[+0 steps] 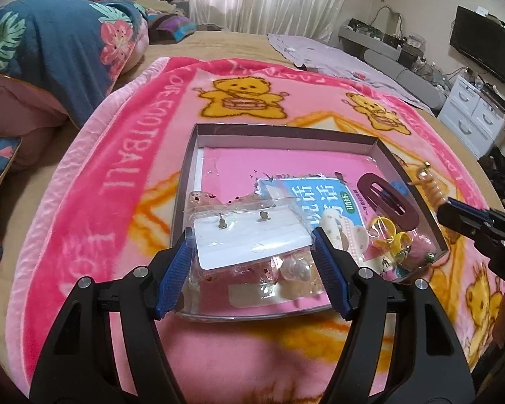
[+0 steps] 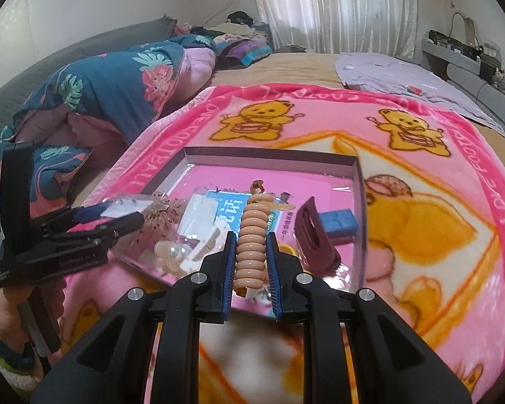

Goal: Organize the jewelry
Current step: 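Carry the hair tie and earring card into the grey tray and release both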

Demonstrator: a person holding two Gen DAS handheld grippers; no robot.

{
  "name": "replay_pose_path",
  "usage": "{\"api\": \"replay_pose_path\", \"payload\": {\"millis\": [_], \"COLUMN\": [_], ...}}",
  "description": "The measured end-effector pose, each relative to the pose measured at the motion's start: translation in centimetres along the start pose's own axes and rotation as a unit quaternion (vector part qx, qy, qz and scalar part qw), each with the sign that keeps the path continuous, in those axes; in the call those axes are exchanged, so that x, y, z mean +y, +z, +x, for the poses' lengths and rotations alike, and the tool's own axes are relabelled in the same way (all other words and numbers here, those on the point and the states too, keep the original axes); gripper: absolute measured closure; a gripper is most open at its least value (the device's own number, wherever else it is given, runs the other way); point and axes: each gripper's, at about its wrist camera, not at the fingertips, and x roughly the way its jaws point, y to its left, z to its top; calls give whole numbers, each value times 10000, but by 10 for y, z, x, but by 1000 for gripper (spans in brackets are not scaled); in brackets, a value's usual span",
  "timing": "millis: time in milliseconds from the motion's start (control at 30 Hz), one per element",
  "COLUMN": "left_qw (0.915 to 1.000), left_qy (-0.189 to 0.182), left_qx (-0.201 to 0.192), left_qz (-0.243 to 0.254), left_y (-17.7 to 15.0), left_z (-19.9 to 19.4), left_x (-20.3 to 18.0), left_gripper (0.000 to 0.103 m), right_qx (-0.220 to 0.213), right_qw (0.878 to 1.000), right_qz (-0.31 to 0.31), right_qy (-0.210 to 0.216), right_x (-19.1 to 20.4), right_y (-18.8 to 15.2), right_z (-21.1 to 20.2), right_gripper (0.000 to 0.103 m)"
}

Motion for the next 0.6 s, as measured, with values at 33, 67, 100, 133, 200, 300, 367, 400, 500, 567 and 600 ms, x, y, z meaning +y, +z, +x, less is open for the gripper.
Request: {"api": "replay_pose_path", "payload": {"millis": [33,67,100,133,200,300,367,400,500,567,600], "left_qw": [10000,10000,10000,10000,9999,9999,9999,9999,9998,9998,9998], "left_qy": [7,8,1,-2,4,-7,-15,-27,-49,-69,-99], "left_qx": [6,15,35,47,72,110,143,155,169,174,186], "left_qz": [13,28,46,58,76,76,69,61,76,76,67], "left_y": [0,-1,-1,-1,-2,-3,-4,-4,-5,-5,-5], "left_z": [1,3,4,5,8,11,13,14,16,17,18], "left_x": [0,-1,-1,-1,-1,0,0,0,0,0,1], "left_gripper": [42,42,41,41,41,41,41,41,41,41,41], "right_qx": [8,20,43,69,137,237,284,305,352,377,382], "right_qw": [10000,10000,9999,9999,9997,9996,9995,9995,9993,9992,9992], "right_qz": [-22,-46,-84,-125,-166,-139,-109,-89,-64,-55,-49], "right_qy": [17,32,49,60,64,63,59,67,75,74,76], "right_x": [2,3,5,7,9,7,7,6,5,5,5], "right_y": [1,2,1,1,-2,-7,-11,-12,-16,-18,-19], "right_z": [3,5,8,11,17,25,29,30,35,37,38], "right_gripper": [86,86,86,86,86,86,86,86,86,86,86]}}
